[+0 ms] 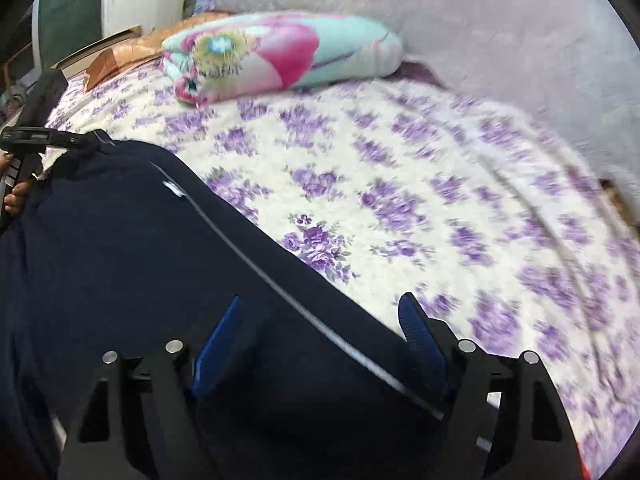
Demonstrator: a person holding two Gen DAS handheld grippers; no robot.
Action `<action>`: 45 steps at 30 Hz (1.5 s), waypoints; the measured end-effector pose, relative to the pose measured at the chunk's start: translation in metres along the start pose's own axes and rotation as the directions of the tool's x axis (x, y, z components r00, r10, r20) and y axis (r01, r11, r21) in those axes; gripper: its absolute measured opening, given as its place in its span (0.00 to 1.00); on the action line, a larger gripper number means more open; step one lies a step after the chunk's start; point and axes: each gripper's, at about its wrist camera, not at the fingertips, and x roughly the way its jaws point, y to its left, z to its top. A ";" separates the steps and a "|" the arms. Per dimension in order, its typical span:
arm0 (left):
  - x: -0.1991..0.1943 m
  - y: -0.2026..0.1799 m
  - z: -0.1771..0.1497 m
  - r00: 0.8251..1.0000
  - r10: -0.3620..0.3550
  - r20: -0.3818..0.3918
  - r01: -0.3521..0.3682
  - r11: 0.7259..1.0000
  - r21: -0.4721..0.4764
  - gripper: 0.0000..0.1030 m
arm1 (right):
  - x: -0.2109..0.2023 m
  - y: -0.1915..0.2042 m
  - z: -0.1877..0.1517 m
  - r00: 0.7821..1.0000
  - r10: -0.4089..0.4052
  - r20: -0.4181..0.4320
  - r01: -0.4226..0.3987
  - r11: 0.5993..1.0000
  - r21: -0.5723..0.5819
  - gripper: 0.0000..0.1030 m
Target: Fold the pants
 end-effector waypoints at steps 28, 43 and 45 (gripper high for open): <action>-0.168 0.052 -0.201 0.946 -0.194 0.261 0.261 0.931 -0.253 0.30 | -0.207 0.300 -0.229 0.987 -0.031 0.160 0.066 0.974 -0.219 0.08; -0.149 -0.002 -0.187 0.989 -0.058 0.137 0.088 0.969 -0.229 0.50 | -0.207 0.284 -0.240 0.977 0.046 0.206 -0.035 0.998 -0.058 0.08; -0.152 -0.005 -0.187 0.986 -0.037 0.160 0.073 0.972 -0.223 0.36 | -0.208 0.284 -0.239 0.976 0.043 0.213 -0.032 0.998 -0.054 0.08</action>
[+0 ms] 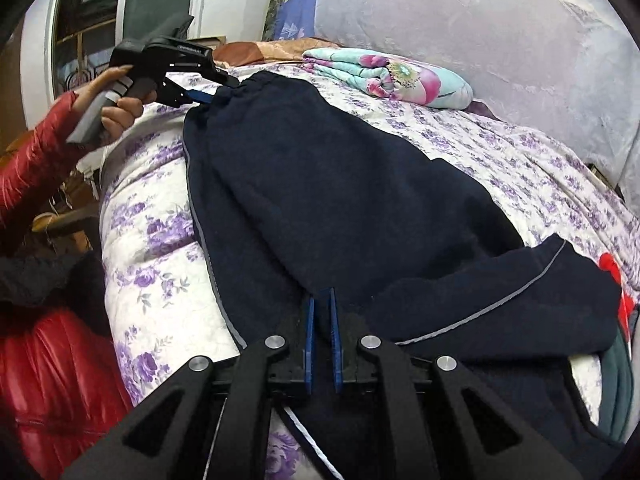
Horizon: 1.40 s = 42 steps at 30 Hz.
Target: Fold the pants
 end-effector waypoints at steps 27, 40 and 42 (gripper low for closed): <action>-0.020 -0.115 -0.056 0.997 -0.035 0.066 0.002 0.894 0.448 0.92 | -0.064 -0.131 0.055 0.946 -0.310 0.098 0.219 0.831 0.511 0.97; 0.080 -0.126 -0.096 0.994 0.077 -0.079 -0.026 0.855 0.518 0.95 | 0.104 -0.227 0.032 0.881 -0.264 -0.392 0.460 0.674 0.579 0.73; 0.079 -0.127 -0.095 0.994 0.075 -0.078 -0.024 0.855 0.519 0.95 | 0.086 -0.231 0.022 0.899 -0.267 -0.348 0.432 0.671 0.603 0.35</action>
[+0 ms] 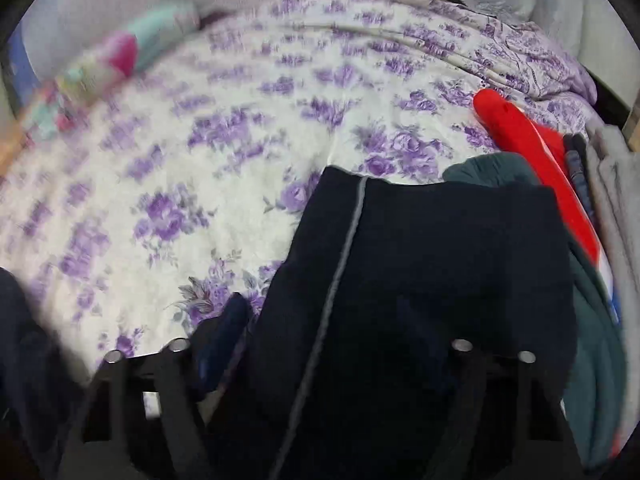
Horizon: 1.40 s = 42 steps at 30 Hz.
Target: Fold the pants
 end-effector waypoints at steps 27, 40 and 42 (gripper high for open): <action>0.001 0.001 -0.001 1.000 -0.014 0.005 0.014 1.000 -0.002 0.96 | -0.269 -0.178 -0.231 0.879 -0.139 0.457 -0.022 0.944 0.330 0.61; 0.001 0.001 -0.001 1.000 -0.015 0.006 0.015 1.000 -0.003 0.96 | -0.216 -0.110 -0.178 0.948 -0.034 0.315 0.045 0.999 -0.028 0.10; 0.001 0.002 -0.001 1.000 -0.016 0.007 0.016 1.000 -0.003 0.96 | -0.227 -0.179 -0.197 0.942 -0.046 0.331 -0.040 0.968 0.248 0.12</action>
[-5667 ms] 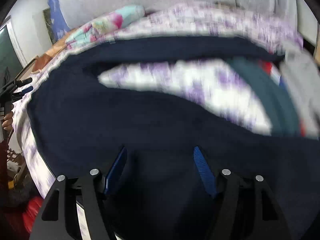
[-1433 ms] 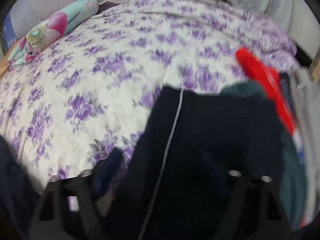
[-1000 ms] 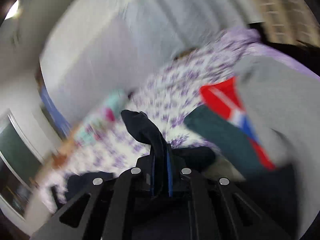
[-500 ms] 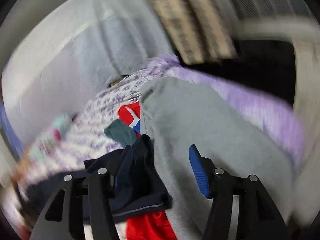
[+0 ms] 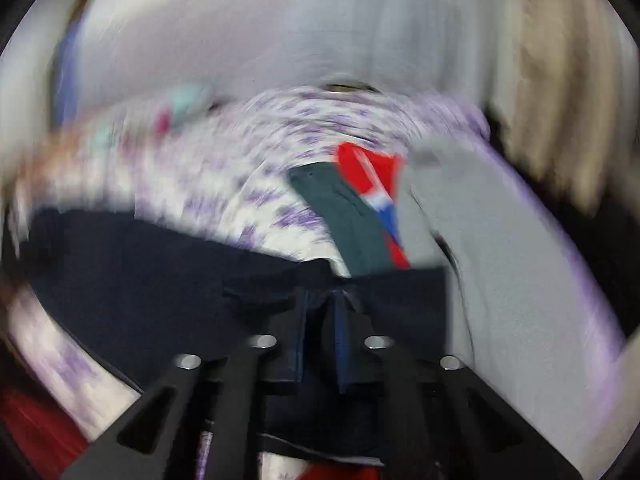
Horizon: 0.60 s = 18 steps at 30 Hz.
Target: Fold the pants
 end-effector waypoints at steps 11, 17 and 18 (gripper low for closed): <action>-0.004 -0.001 0.000 1.000 0.006 -0.001 -0.006 1.000 -0.004 0.95 | -0.060 0.019 -0.018 0.981 -0.087 0.171 0.102 0.992 -0.079 0.66; -0.029 -0.030 -0.014 0.998 -0.062 0.005 0.061 0.995 0.075 0.95 | 0.014 0.116 -0.041 0.998 0.037 -0.046 -0.051 0.926 -0.374 0.73; -0.022 -0.033 -0.019 1.000 0.006 -0.021 -0.004 0.994 0.107 0.95 | 0.032 0.118 -0.051 0.990 0.026 -0.140 -0.077 0.923 -0.376 0.74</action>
